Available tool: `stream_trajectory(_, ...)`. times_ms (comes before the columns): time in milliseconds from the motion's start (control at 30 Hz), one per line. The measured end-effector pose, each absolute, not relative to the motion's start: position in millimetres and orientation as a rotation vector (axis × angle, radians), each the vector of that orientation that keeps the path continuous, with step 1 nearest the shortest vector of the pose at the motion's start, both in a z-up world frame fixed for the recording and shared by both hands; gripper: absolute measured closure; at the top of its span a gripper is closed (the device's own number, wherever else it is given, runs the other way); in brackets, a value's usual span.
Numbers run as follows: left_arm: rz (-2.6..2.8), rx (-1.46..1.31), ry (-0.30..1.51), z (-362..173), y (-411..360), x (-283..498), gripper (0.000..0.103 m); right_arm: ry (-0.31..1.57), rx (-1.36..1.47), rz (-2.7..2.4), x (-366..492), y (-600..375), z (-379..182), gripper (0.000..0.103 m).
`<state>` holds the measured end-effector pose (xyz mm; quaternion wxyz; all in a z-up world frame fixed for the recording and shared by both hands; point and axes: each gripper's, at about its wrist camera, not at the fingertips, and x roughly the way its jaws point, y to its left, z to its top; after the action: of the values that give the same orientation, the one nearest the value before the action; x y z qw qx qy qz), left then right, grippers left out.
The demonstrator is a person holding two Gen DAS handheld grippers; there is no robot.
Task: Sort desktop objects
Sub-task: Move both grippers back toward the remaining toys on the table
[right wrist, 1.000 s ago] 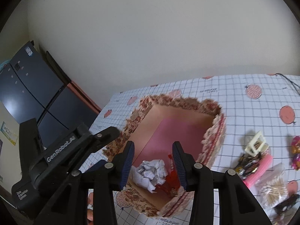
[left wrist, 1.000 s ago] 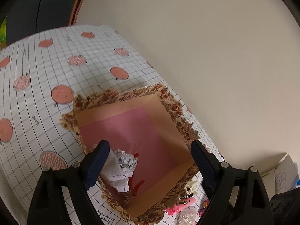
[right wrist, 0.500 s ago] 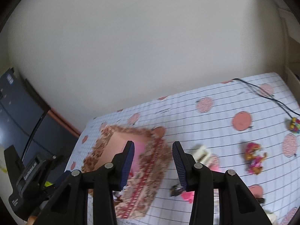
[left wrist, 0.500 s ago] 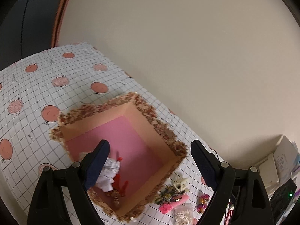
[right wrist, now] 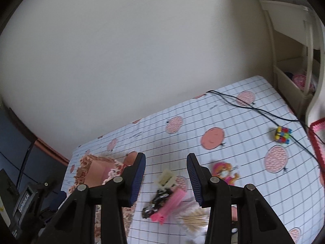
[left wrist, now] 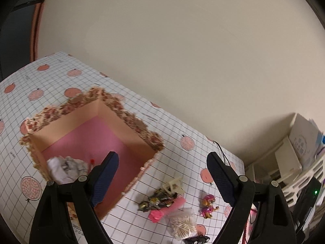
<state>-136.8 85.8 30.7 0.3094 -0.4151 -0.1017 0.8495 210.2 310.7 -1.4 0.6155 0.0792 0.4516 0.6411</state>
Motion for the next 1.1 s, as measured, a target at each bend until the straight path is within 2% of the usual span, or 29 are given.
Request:
stream_trajectory(333, 2.143, -1.120, -0.110, 10.8, 136.5, -112.8, 0.014, 1.088, 0.144, 1.405, 237.5, 312.8, -29.6, 0.058)
stream_trajectory(667, 2.057, -1.272, 0.013, -38.0, 168.5, -105.0, 0.014, 1.213, 0.046, 1.338, 236.7, 335.0, -83.7, 0.058)
stream_trajectory(1100, 2.006, -1.401, 0.084, -82.3, 182.2, -103.6, 0.014, 1.277, -0.112, 1.309, 217.2, 359.4, -132.2, 0.058)
